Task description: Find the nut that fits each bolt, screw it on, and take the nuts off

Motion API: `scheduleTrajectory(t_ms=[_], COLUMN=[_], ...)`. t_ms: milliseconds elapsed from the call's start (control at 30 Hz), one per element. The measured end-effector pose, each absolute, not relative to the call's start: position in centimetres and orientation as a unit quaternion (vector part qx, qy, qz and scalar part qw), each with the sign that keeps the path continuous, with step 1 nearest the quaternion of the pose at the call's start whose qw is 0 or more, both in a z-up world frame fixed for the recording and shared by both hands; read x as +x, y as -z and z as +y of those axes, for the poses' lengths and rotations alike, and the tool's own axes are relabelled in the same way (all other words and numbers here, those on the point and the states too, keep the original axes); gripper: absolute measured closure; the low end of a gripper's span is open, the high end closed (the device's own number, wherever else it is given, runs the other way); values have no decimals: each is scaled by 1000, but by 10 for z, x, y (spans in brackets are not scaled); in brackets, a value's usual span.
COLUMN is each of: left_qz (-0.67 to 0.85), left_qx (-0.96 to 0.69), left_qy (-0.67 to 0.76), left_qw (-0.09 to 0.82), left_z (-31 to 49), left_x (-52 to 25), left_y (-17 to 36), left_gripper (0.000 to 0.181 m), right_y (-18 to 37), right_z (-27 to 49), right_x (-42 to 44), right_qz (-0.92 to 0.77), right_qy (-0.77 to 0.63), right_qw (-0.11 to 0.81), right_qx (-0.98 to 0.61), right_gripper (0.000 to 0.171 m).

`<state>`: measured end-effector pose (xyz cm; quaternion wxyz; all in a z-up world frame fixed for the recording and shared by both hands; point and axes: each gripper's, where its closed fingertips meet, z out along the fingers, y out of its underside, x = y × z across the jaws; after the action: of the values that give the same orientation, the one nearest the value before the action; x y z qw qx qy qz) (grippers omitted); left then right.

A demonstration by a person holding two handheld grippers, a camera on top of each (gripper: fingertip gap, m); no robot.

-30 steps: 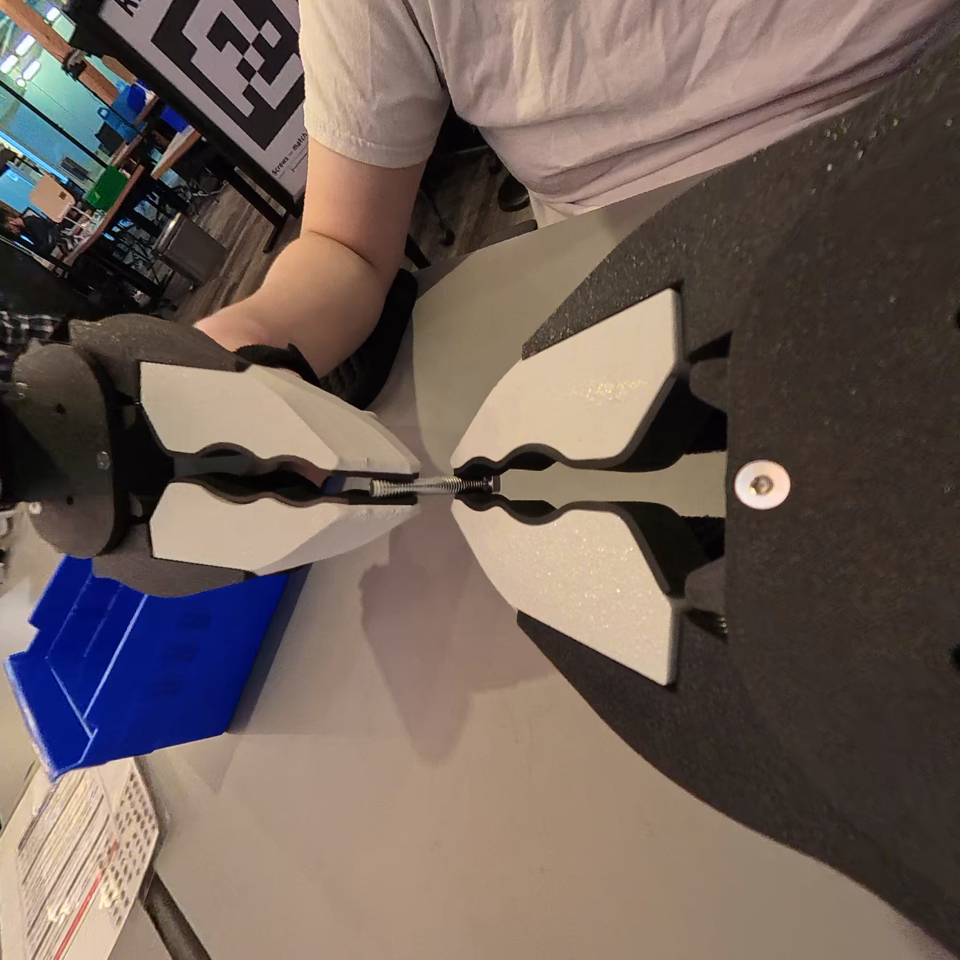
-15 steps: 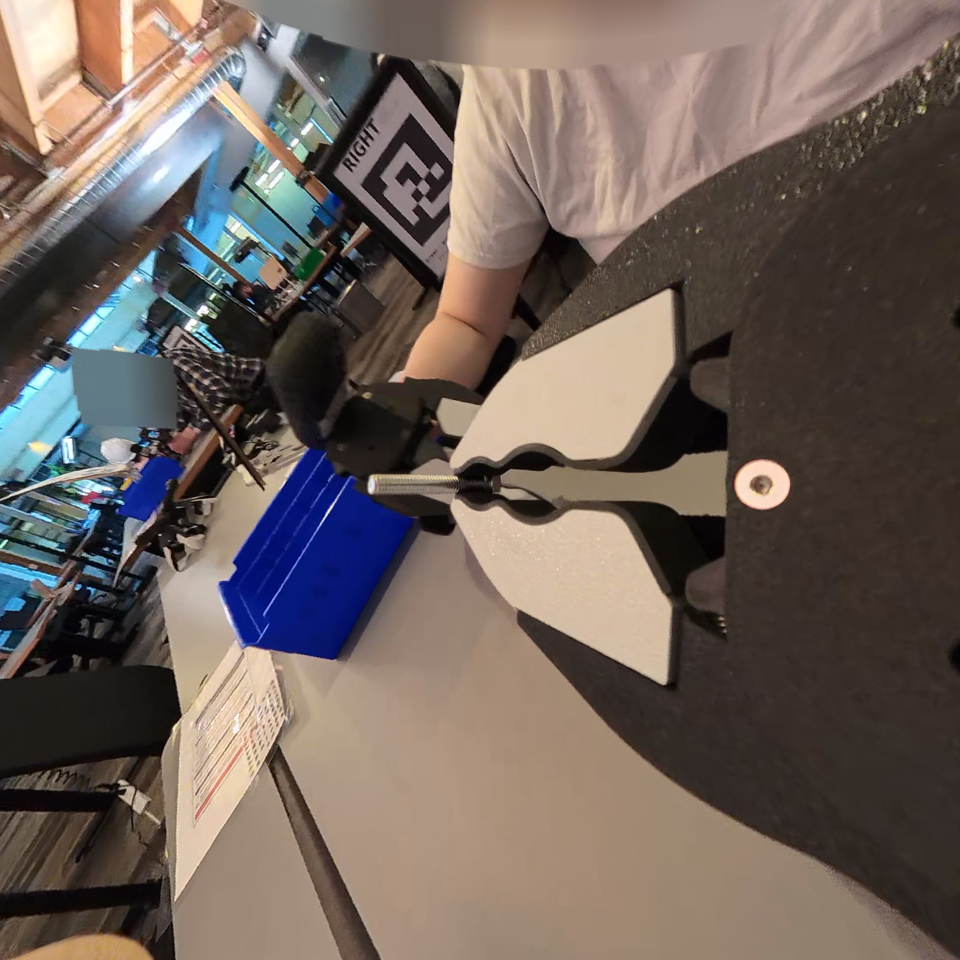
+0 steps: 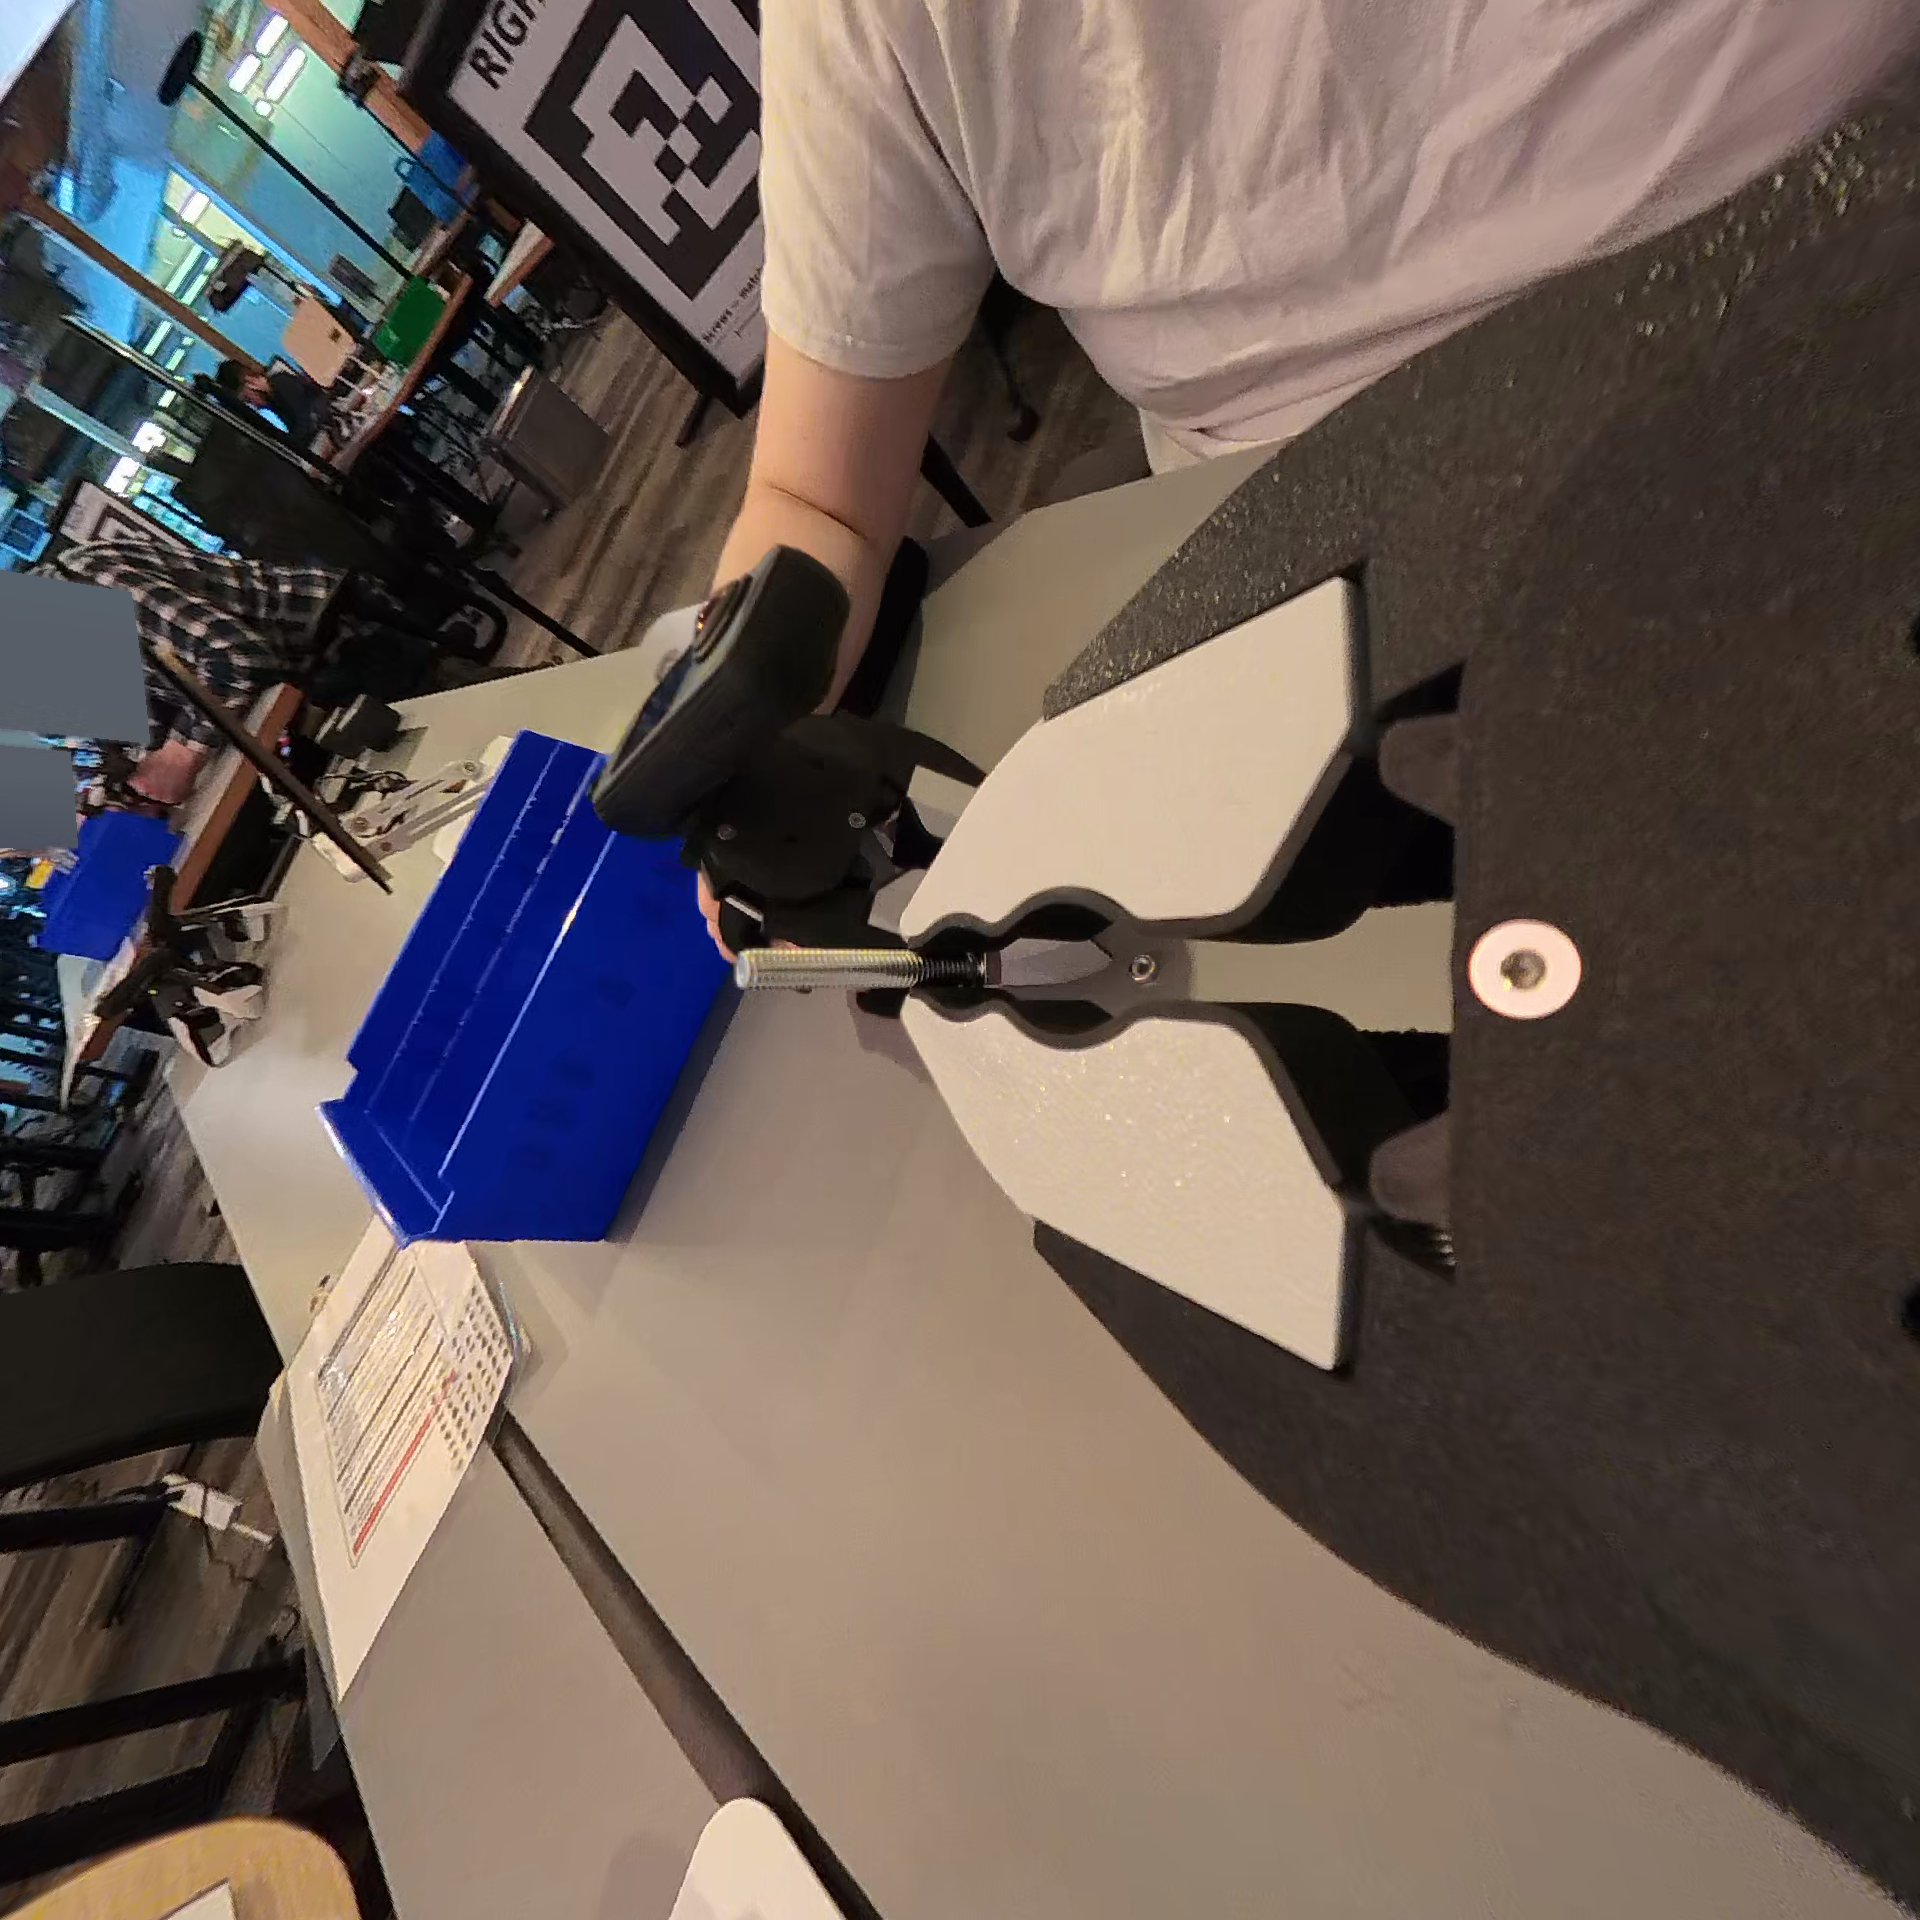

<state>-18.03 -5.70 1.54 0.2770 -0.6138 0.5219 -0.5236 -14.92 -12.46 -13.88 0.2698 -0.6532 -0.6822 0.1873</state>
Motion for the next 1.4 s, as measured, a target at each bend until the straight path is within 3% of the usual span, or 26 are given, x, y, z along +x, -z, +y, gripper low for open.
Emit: scheduleTrajectory(t_ms=[333,933,1033,1233,1400], left_qz=[545,556,568,631,674], left_qx=[-597,-600,-615,-581,-522], left_qy=[523,514,475,402,375], left_qw=[271,258,273,322,364], left_z=[-69,-71,-62,-70,-93], left_x=[-173,-171,-170,-150,-133], left_y=[-14,-6,8,31,33], left_gripper=[177,177,177,177,177], right_y=[145,158,125,-12,-18], right_z=[-120,-117,-124,-114,-106], right_x=[-154,-152,-155,-151,-140], right_qz=[-680,-679,-674,-541,-516], right_qy=[-227,-213,-234,-288,-263], right_qw=[270,232,265,457,472], right_qx=[-643,-664,-649,-644,-665], right_gripper=[152,162,162,162,162])
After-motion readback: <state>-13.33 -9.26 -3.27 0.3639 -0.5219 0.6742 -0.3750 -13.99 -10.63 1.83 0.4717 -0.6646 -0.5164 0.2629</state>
